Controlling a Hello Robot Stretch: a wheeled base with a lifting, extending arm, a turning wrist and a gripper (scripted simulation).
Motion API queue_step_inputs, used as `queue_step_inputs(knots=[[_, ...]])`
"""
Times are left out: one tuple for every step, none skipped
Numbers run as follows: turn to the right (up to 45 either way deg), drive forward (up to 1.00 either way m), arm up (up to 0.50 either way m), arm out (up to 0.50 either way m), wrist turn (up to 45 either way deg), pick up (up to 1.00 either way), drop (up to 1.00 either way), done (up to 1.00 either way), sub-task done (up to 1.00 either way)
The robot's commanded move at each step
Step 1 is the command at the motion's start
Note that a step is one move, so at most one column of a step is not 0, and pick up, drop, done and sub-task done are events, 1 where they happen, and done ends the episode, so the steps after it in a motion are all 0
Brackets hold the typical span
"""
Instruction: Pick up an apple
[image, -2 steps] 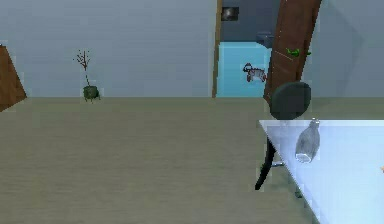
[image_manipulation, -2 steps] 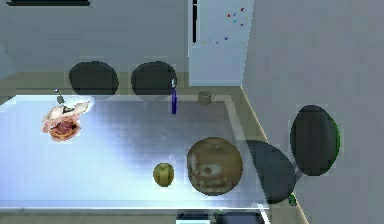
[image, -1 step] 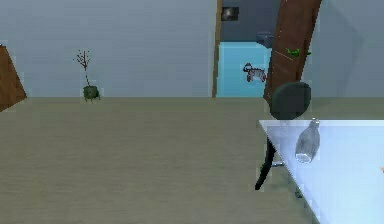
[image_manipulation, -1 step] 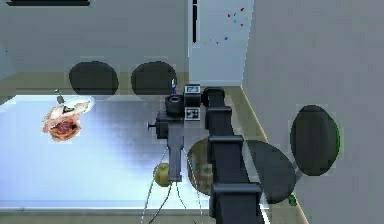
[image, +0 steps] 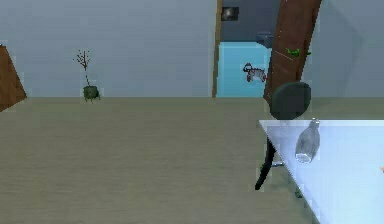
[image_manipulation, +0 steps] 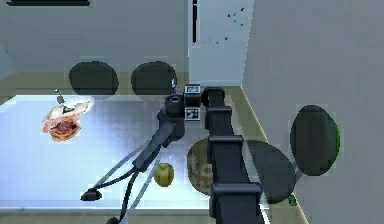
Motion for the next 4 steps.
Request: queue_step_inputs(knots=[[0.0, 0.00, 0.00, 0.00, 45.0, 0.00, 0.00, 0.00, 0.00], [0.0, 0.00, 0.00, 0.00, 45.0, 0.00, 0.00, 0.00, 0.00], [0.0, 0.00, 0.00, 0.00, 18.0, 0.00, 0.00, 0.00, 0.00], [0.0, 0.00, -0.30, 0.00, 0.0, 0.00, 0.00, 0.00, 0.00]])
